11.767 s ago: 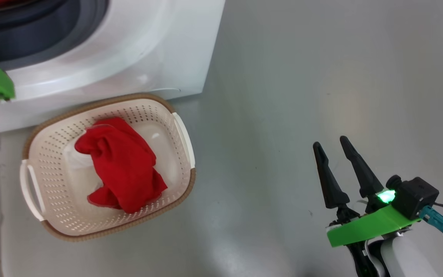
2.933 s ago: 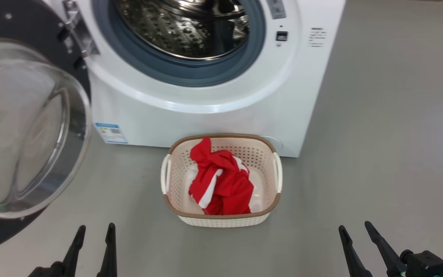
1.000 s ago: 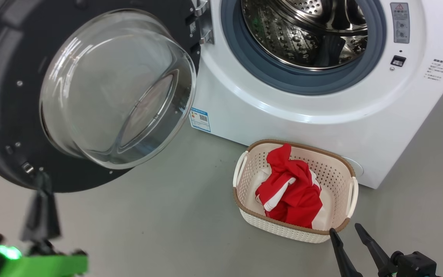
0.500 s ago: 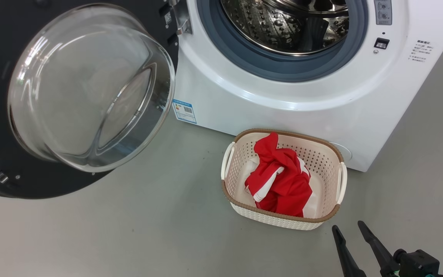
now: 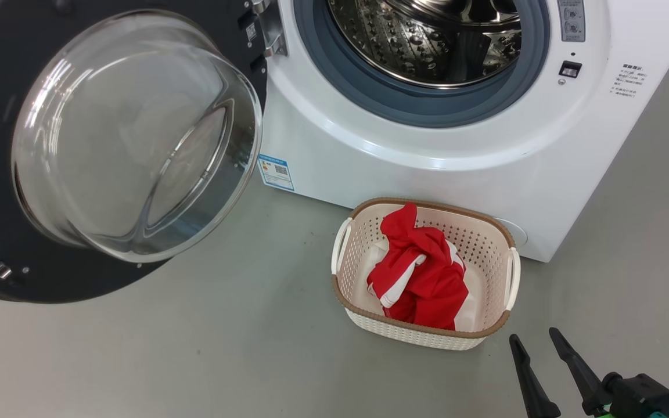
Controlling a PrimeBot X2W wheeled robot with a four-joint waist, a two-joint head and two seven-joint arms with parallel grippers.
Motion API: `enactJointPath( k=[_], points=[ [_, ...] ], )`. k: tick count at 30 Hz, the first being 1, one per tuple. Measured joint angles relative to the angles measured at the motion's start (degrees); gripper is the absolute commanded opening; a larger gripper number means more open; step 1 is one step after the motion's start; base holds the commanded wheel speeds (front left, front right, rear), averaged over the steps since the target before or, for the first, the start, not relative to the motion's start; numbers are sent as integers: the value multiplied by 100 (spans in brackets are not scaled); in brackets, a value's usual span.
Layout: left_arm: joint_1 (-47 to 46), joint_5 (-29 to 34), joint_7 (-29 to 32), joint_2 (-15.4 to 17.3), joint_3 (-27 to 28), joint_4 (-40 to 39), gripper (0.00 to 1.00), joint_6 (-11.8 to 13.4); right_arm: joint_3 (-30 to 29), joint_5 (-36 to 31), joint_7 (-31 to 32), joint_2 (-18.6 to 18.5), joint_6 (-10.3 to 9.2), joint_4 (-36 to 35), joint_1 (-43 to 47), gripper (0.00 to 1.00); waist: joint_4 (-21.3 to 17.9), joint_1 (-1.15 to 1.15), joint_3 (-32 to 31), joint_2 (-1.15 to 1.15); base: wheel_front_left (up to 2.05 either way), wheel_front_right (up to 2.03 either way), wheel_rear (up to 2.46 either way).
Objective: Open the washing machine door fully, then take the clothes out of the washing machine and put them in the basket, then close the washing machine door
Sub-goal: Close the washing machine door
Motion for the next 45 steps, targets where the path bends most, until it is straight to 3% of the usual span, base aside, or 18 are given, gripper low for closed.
enactJointPath(
  k=[9, 19, 29, 45],
  points=[
    [-562, -1016, 1469, 235, -138, 1544, 0, 1, 14, -338, 0, -77, 0, -130, -2, 100, -93, 0, 121, 0, 0, 0, 0],
    [-567, -1701, 2617, 382, -219, 2006, 0, 1, -36, -624, 0, -115, 1, -250, -103, 100, -283, 0, 303, 0, 0, 0, 0],
    [-360, -2052, 3308, 494, -476, 1941, 0, 1, -93, -676, 0, -104, 1, -297, -116, 100, -381, 0, 377, 0, 0, 0, 0],
    [679, -2928, 4143, 714, -956, 483, 0, 11, -159, -677, 0, -15, 0, -280, -115, 100, -396, 0, 151, 0, 0, 0, 0]
  ],
)
